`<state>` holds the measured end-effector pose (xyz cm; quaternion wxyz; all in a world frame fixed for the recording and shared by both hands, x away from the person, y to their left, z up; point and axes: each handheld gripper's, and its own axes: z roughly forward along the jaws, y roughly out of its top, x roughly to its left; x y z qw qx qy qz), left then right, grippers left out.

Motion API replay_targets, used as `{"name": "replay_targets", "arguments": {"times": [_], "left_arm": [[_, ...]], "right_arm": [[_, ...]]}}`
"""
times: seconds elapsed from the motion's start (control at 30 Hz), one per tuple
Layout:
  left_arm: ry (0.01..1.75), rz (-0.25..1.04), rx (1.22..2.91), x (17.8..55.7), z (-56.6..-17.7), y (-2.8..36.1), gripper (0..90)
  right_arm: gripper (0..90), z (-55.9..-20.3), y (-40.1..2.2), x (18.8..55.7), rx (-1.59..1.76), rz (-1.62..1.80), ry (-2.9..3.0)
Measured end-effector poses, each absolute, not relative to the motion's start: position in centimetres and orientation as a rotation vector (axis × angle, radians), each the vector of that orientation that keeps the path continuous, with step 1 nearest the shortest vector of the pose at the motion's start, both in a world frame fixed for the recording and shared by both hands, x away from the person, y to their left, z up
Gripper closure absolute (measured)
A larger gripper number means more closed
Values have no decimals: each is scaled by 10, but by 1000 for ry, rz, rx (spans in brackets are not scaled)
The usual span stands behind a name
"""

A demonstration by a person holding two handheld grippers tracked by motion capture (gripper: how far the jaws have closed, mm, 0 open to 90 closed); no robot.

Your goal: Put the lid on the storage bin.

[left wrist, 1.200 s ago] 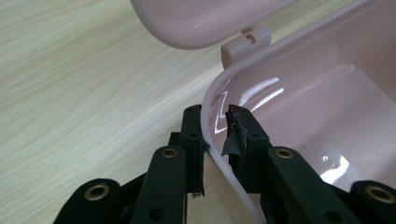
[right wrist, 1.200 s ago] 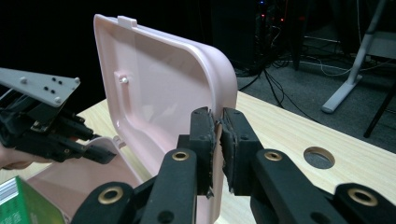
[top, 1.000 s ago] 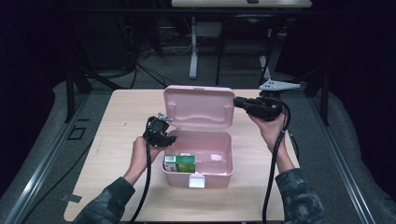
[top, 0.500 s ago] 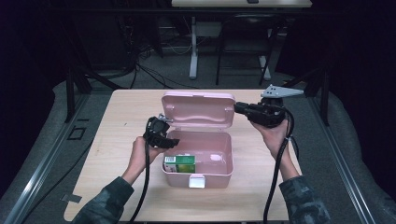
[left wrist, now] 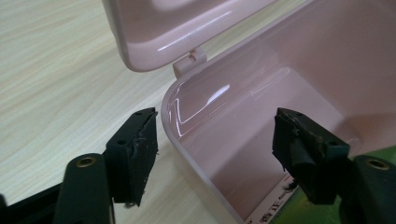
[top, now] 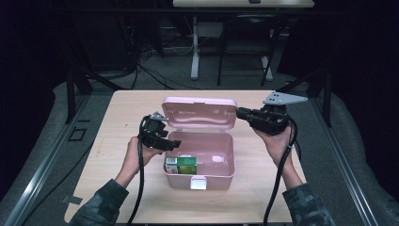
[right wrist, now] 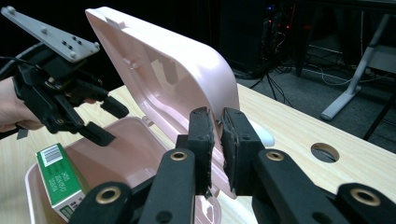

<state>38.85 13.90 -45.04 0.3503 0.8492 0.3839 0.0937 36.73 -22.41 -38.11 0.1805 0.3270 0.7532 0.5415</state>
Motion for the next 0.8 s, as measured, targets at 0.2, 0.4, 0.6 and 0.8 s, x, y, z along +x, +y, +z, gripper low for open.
{"name": "replay_targets", "arguments": {"times": [0.2, 0.4, 0.6, 0.8], "left_arm": [[995, 272, 2165, 376, -437, 160, 191], [1030, 333, 2134, 366, -432, 185, 148], [1085, 361, 2140, 359, -447, 206, 101], [1119, 364, 2144, 355, -462, 221, 26]], "right_arm": [[821, -382, -223, 361, 930, 1519, 2129], [823, -383, -222, 354, 937, 1504, 2132], [824, -385, -221, 346, 940, 1493, 2136], [823, -388, -220, 337, 943, 1470, 2144]]}}
